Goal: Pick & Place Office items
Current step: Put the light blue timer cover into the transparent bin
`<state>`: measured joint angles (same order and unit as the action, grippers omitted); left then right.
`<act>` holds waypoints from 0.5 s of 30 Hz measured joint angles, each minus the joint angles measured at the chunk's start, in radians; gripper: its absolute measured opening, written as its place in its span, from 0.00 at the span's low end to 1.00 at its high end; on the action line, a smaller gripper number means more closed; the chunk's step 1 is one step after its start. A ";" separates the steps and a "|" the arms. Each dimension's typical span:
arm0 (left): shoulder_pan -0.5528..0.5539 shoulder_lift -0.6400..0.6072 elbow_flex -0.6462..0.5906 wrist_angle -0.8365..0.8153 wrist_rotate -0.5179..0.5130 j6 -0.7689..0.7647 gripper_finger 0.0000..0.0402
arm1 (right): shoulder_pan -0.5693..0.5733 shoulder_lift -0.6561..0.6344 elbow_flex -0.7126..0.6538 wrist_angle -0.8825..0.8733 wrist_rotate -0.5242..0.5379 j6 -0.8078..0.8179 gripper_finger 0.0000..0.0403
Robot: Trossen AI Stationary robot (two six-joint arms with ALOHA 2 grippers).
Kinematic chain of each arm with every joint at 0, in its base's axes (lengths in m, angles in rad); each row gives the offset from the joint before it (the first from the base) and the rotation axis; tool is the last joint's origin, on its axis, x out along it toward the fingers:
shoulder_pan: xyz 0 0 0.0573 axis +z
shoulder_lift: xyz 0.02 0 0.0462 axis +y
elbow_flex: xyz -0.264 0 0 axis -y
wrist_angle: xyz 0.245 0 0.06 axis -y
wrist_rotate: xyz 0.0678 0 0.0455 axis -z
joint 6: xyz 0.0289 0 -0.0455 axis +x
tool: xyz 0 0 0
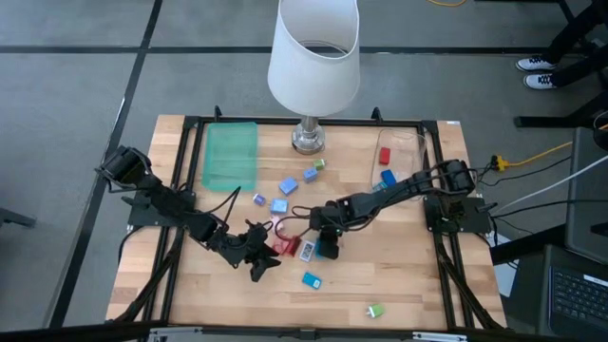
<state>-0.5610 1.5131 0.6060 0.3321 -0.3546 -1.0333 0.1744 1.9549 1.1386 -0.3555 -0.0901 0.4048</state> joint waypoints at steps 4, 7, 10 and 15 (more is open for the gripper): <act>0.000 0.000 0.000 0.000 -0.001 0.000 0.42 | -0.020 0.001 0.000 0.009 -0.012 0.007 0.05; 0.000 0.000 0.000 0.000 -0.001 0.008 0.42 | -0.031 0.002 0.000 0.011 -0.013 0.018 0.06; 0.003 0.000 0.000 0.004 -0.003 0.004 0.42 | -0.042 -0.001 -0.002 0.017 -0.025 0.042 0.03; 0.023 0.000 0.000 0.110 -0.009 0.031 0.42 | -0.060 -0.019 0.021 0.010 -0.033 0.066 0.03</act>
<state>-0.5376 1.5131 0.6056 0.4426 -0.3641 -1.0027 0.1143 1.9361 1.1591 -0.3454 -0.1227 0.4708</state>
